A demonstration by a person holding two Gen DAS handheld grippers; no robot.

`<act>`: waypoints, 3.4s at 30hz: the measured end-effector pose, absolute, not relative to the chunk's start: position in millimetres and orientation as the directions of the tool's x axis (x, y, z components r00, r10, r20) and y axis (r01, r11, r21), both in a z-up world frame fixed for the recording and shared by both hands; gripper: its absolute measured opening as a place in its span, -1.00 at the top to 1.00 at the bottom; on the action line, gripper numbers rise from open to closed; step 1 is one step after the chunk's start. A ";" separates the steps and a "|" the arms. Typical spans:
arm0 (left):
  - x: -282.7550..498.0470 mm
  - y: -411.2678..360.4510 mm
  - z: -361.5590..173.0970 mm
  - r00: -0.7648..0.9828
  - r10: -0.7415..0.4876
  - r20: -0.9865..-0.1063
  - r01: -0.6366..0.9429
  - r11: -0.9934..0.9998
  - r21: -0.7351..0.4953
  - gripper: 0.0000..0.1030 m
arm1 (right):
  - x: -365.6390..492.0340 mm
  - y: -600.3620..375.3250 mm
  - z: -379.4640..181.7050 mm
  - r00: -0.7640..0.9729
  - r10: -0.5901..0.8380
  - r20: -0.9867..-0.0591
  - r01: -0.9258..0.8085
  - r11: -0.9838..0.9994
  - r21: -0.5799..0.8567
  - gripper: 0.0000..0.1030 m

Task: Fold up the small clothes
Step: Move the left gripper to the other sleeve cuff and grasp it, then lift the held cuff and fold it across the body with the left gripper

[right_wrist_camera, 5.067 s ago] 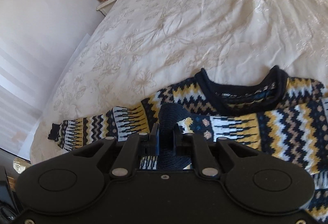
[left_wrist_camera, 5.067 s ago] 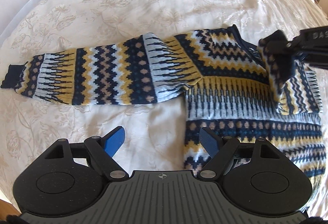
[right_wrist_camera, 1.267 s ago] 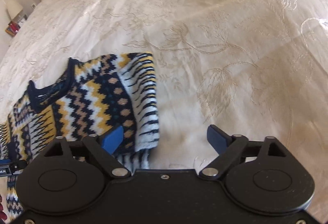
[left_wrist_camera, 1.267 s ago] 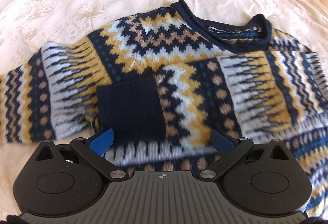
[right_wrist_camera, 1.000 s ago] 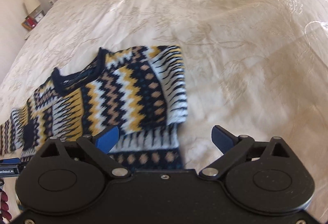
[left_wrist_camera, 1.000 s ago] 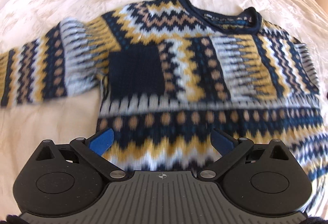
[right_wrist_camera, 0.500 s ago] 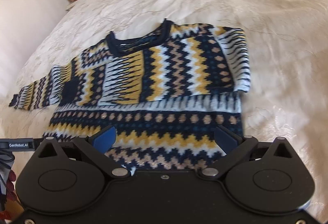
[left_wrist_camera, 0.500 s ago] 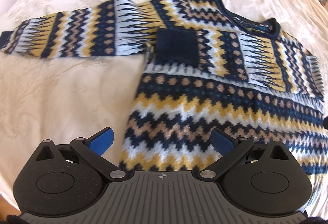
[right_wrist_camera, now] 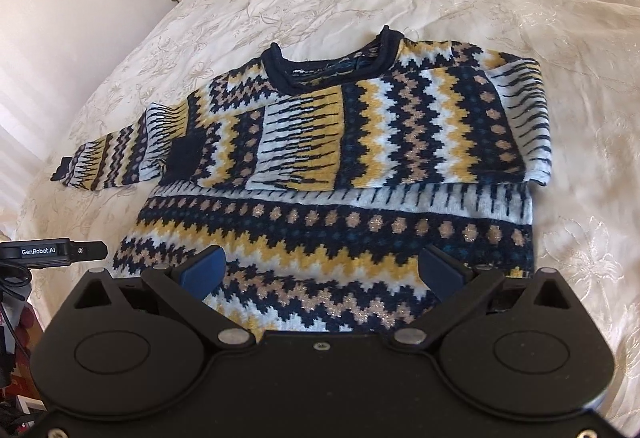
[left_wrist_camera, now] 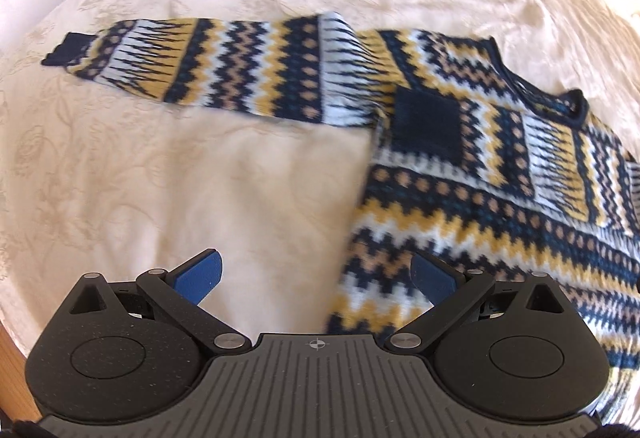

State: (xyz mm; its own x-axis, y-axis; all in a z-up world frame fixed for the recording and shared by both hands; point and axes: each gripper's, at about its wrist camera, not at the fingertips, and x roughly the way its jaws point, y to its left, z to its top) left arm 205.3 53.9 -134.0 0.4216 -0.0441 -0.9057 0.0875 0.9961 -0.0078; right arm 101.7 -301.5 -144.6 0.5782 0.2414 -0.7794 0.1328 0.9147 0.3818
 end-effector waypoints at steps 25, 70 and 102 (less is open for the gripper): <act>367.3 260.2 -143.4 0.513 -0.051 -0.857 -0.077 0.991 -0.105 -0.99 | 170.1 -182.7 -126.0 0.535 0.168 -0.828 0.175 0.937 0.304 -0.99; 420.1 349.2 -140.2 0.676 -0.144 -0.722 -0.245 0.881 -0.405 0.90 | 210.8 -128.9 -122.6 0.467 0.197 -0.862 0.098 0.957 0.272 -0.99; 309.6 -74.4 -65.5 0.568 -0.611 -0.551 0.402 0.791 -0.462 0.90 | 93.3 -320.5 -131.3 0.567 0.223 -0.793 0.176 0.908 0.381 -0.99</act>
State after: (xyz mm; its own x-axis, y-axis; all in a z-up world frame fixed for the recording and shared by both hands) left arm 309.6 -74.4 -65.5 0.5684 -0.6110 -0.5510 0.4016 0.7905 -0.4623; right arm 93.3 -320.5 -131.3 0.5666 0.2230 -0.7932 0.1760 0.9077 0.3809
